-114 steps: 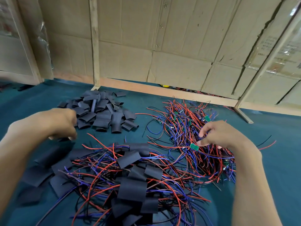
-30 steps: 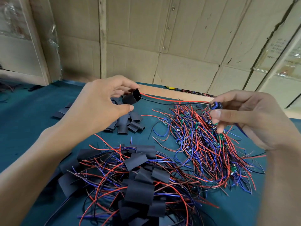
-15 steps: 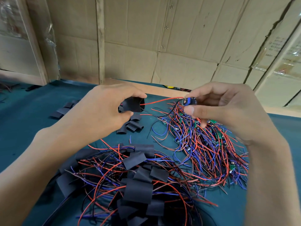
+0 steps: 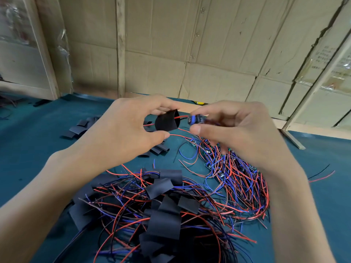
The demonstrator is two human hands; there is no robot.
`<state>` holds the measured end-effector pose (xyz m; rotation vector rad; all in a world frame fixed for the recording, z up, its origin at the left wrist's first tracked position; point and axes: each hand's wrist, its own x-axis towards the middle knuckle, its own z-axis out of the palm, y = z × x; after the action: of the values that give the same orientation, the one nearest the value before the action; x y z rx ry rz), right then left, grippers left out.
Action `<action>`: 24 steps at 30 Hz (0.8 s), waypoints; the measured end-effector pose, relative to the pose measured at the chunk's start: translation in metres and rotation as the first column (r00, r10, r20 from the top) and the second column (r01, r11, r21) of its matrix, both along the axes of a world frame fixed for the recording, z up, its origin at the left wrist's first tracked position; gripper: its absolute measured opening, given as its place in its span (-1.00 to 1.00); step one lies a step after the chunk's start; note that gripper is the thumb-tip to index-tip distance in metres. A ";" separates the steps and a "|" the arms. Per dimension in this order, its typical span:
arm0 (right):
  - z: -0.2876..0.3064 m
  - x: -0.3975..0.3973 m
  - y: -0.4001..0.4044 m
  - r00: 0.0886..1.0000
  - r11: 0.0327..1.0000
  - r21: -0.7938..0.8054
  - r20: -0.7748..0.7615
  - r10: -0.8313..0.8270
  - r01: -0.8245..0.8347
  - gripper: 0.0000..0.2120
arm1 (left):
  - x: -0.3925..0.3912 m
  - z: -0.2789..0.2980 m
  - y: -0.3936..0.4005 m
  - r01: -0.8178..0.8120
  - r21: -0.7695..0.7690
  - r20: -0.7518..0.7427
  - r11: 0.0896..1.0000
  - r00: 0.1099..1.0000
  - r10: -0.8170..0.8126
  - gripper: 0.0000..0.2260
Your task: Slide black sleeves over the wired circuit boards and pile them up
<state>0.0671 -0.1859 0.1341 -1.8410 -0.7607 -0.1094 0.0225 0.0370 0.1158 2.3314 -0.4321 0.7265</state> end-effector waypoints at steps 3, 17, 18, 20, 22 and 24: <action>-0.007 -0.001 0.013 0.995 0.989 -0.142 0.097 -0.025 0.039 -0.73 | -0.003 0.002 -0.002 -0.009 0.000 0.033 1.000 0.999 0.009 -0.49; -0.002 -0.004 0.011 0.999 0.999 0.036 -0.033 0.040 -0.039 -0.94 | -0.007 0.011 0.002 0.083 0.109 0.074 0.991 0.993 -0.091 -0.44; -0.001 -0.004 0.010 0.998 0.998 0.044 -0.040 0.041 -0.039 -0.94 | -0.008 0.012 0.003 0.102 0.095 0.081 0.990 0.991 -0.110 -0.40; -0.001 -0.004 0.009 0.998 0.998 0.049 -0.042 0.049 -0.047 -0.91 | -0.009 0.012 0.003 0.129 0.092 0.090 0.987 0.986 -0.137 -0.40; -0.001 -0.005 0.009 0.998 0.998 0.043 -0.037 0.053 -0.051 -0.87 | -0.008 0.011 0.001 0.125 0.124 0.096 0.984 0.986 -0.137 -0.47; -0.002 -0.007 0.012 1.000 0.999 0.021 -0.017 0.026 -0.025 -0.83 | -0.008 0.009 -0.001 0.091 0.164 0.097 0.982 0.989 -0.108 -0.54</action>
<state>0.0604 -0.1736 0.1319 -1.8102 -0.7681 -0.0841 0.0149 0.0358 0.1249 2.4066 -0.6717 0.7942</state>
